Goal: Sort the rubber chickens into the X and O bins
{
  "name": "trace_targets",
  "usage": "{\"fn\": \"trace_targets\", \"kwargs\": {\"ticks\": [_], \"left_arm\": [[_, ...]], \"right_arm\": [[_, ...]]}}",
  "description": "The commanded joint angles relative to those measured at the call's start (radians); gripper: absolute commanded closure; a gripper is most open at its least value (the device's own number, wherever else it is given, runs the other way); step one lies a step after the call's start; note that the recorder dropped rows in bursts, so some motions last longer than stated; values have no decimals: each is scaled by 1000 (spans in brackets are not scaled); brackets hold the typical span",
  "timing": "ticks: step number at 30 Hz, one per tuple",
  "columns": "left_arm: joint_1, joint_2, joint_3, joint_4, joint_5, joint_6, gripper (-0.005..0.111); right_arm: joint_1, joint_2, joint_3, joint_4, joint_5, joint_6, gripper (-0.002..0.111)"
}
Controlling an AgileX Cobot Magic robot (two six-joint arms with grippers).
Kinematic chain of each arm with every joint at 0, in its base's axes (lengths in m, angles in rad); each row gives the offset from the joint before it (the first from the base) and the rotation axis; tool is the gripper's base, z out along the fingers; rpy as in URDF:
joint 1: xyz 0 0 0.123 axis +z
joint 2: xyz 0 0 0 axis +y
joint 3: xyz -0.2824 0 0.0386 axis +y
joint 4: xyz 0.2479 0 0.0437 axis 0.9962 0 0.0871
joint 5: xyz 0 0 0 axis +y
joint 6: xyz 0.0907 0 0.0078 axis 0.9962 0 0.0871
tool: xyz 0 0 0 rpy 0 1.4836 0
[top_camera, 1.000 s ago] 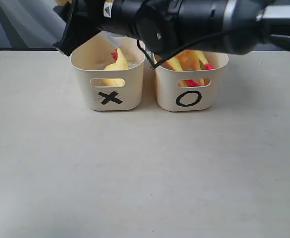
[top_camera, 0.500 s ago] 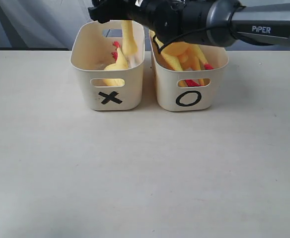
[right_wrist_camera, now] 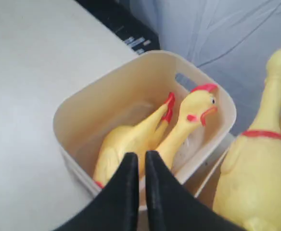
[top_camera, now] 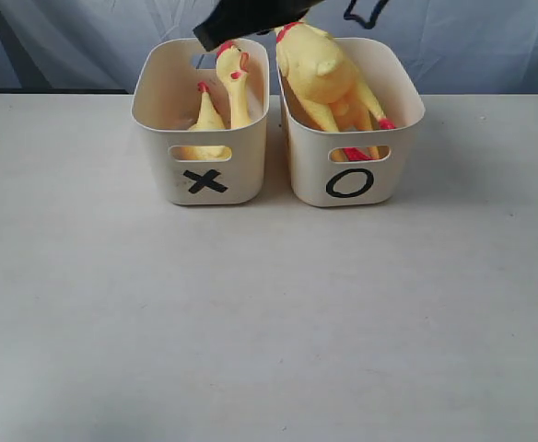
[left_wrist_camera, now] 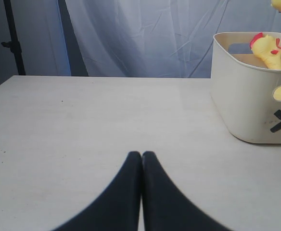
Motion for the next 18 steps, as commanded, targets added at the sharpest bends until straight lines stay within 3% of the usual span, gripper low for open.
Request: {"fn": "trace_targets", "kwargs": {"ticks": [1,4,6,12,14,18], "left_arm": [[-4,-5,-2,0,-13,-4,107],[-4,-5,-2,0,-13,-4,107],[-4,-5,-2,0,-13,-4,107],[-4,-5,-2,0,-13,-4,107],[-4,-5,-2,0,-13,-4,107],[-4,-5,-2,0,-13,-4,107]], "right_arm": [[-3,-123,65,-30,245,-23,109],[-3,-210,167,-12,553,-28,109],[-3,-270,276,35,636,-85,109],[-3,-557,628,488,676,-240,109],[-6,-663,663,485,694,-136,109],[-6,-770,665,262,694,-123,109]]}}
